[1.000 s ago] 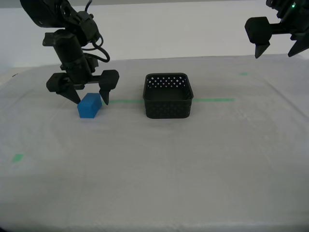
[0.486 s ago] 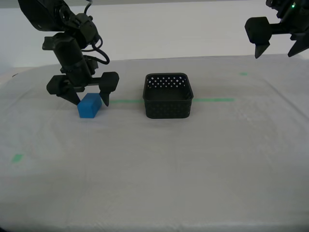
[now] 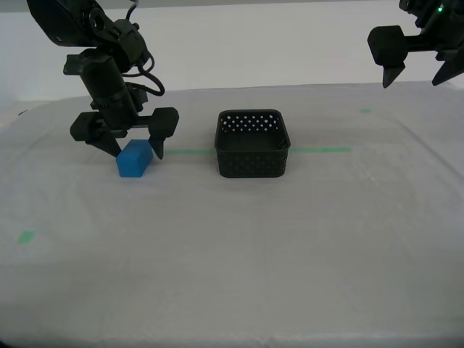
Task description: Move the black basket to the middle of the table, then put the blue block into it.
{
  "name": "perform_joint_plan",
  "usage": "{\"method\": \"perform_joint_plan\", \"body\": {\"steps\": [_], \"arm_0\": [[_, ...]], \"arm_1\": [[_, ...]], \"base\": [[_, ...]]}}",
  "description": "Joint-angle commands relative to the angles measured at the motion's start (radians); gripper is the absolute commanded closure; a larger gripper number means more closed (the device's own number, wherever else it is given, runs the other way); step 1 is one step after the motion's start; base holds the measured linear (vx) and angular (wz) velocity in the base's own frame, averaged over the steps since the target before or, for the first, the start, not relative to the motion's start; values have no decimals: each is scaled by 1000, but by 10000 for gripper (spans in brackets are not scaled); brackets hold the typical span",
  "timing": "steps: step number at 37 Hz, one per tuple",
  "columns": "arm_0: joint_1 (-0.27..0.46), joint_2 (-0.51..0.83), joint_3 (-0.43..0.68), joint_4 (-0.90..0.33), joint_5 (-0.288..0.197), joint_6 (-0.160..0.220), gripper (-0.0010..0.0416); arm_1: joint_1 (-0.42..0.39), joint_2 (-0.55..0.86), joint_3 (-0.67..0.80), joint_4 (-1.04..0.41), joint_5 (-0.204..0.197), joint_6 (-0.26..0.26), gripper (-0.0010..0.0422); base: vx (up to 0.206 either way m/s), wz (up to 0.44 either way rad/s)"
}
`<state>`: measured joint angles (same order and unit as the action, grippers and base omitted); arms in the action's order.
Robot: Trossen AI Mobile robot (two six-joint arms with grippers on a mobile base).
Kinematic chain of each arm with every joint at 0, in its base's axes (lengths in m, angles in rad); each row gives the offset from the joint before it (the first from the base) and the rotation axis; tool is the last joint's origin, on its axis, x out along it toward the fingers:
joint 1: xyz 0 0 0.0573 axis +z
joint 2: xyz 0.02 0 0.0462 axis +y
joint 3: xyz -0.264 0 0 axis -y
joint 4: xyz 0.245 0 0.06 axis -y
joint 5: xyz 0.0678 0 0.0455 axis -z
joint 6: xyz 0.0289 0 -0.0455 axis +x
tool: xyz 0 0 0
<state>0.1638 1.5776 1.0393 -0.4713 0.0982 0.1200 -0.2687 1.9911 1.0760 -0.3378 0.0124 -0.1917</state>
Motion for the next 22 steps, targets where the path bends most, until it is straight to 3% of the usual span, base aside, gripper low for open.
{"method": "perform_joint_plan", "body": {"steps": [1, 22], "arm_0": [[0, 0, 0, 0, 2, 0, 7], [0, 0, 0, 0, 2, 0, 7]], "arm_1": [[0, 0, 0, 0, -2, 5, 42], [0, -1, 0, -42, -1, -12, 271]], "base": [[0, 0], [0, 0]]}}
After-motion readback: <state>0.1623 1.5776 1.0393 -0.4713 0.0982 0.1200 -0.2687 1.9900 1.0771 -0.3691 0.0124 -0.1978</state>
